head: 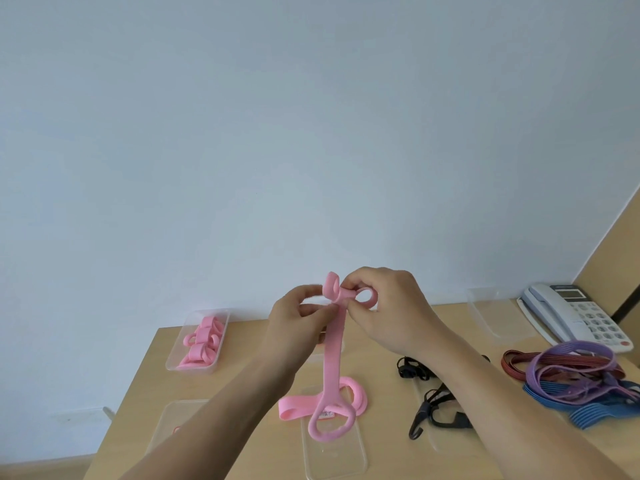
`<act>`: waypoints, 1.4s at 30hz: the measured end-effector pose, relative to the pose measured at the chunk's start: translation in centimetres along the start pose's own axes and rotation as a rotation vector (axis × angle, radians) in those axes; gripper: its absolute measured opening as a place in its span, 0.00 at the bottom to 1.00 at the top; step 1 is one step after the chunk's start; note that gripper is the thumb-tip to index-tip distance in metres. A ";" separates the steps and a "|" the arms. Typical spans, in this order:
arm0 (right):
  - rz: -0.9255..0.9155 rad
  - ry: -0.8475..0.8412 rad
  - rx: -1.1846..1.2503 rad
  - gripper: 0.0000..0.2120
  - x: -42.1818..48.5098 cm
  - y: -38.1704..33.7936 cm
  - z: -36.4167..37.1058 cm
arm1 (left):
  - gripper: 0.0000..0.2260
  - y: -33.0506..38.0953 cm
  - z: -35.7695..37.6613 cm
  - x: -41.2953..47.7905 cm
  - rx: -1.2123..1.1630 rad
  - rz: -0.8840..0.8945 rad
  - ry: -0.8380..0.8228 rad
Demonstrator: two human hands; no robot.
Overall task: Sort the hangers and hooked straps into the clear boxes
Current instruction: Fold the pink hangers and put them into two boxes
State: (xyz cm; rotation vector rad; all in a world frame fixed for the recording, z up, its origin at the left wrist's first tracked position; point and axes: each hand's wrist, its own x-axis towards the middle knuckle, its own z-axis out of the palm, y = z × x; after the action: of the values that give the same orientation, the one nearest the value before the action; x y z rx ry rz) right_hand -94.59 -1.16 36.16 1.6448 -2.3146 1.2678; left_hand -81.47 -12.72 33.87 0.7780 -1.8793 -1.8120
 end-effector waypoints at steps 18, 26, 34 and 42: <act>-0.250 0.139 -0.318 0.07 -1.0 -0.1 0.7 | 0.12 -0.1 -0.2 -0.1 -0.124 0.083 -0.094; -0.166 0.095 -0.193 0.08 -1.2 -0.1 0.4 | 0.14 -0.5 0.2 0.0 -0.080 0.077 -0.032; 0.003 -0.045 -0.139 0.09 -0.8 -0.1 0.4 | 0.16 -0.8 0.4 0.1 -0.092 0.051 0.024; -0.032 0.104 -0.092 0.06 -1.2 -0.9 0.2 | 0.20 -0.4 0.5 -0.5 -0.117 -0.008 -0.001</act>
State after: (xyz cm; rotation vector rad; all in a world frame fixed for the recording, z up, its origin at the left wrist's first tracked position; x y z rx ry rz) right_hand -93.26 -0.44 36.03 1.5429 -2.2421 1.1912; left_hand -81.36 -12.05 33.49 0.7451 -1.7549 -1.9081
